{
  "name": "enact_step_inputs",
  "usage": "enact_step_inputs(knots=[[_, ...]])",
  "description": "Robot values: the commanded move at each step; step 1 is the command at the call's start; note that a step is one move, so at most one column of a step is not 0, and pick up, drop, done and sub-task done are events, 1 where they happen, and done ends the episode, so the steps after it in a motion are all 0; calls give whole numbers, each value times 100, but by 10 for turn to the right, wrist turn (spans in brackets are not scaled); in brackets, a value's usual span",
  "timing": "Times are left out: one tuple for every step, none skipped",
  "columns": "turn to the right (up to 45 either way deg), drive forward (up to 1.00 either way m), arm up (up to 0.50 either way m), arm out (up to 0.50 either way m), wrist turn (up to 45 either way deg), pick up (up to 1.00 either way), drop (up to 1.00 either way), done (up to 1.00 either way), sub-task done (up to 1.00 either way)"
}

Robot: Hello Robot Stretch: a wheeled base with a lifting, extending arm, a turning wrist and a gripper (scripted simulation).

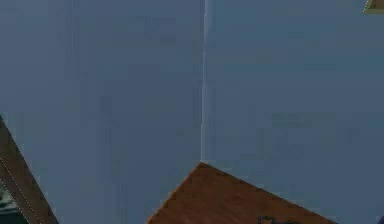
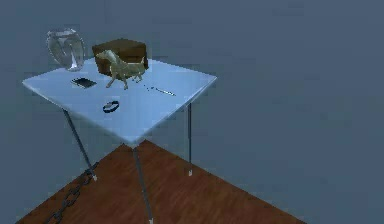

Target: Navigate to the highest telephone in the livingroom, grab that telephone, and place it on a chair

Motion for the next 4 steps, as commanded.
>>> enact_step_inputs(knots=[[-240,0,0,0,0,0,0,0,0],[-30,0,0,0,0,0,0,0,0],[450,0,0,0,0,0,0,0,0],[150,0,0,0,0,0,0,0,0]])
